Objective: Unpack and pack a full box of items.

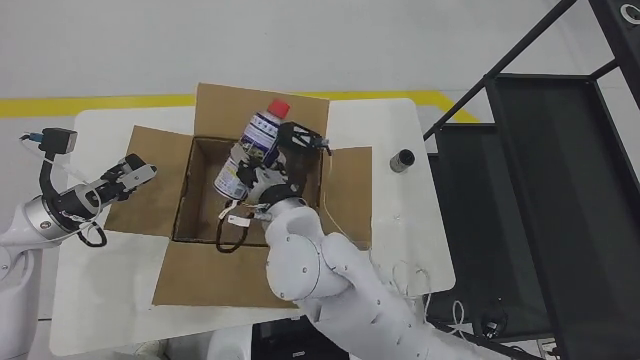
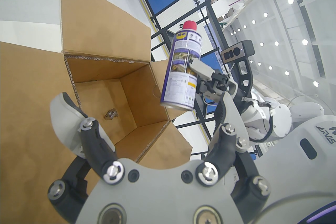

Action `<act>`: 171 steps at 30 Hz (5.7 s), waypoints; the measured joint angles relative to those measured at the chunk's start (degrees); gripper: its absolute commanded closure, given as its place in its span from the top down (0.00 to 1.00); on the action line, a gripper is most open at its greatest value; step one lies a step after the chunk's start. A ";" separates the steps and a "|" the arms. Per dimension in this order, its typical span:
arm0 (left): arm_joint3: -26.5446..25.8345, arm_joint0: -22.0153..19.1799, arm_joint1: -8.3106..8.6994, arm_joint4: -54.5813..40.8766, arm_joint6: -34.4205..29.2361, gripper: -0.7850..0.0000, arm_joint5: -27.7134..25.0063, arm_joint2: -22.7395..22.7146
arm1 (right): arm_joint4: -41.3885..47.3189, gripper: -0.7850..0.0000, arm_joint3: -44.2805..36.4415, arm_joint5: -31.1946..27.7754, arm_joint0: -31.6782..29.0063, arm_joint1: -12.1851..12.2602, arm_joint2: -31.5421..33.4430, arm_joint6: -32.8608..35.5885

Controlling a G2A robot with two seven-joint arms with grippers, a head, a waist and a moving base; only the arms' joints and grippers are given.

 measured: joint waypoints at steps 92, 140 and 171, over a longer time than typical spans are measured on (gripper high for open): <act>0.00 0.00 0.00 0.00 0.00 1.00 0.00 0.00 | -17.62 0.00 36.91 -106.28 -18.70 12.56 69.25 -35.67; 0.00 0.00 0.00 0.00 0.00 1.00 0.00 0.00 | -58.36 0.00 89.15 -77.08 4.64 17.65 48.08 -92.37; 0.00 0.00 0.00 0.00 0.00 1.00 0.00 0.00 | -54.12 0.00 100.21 -72.34 12.75 17.45 41.00 -90.85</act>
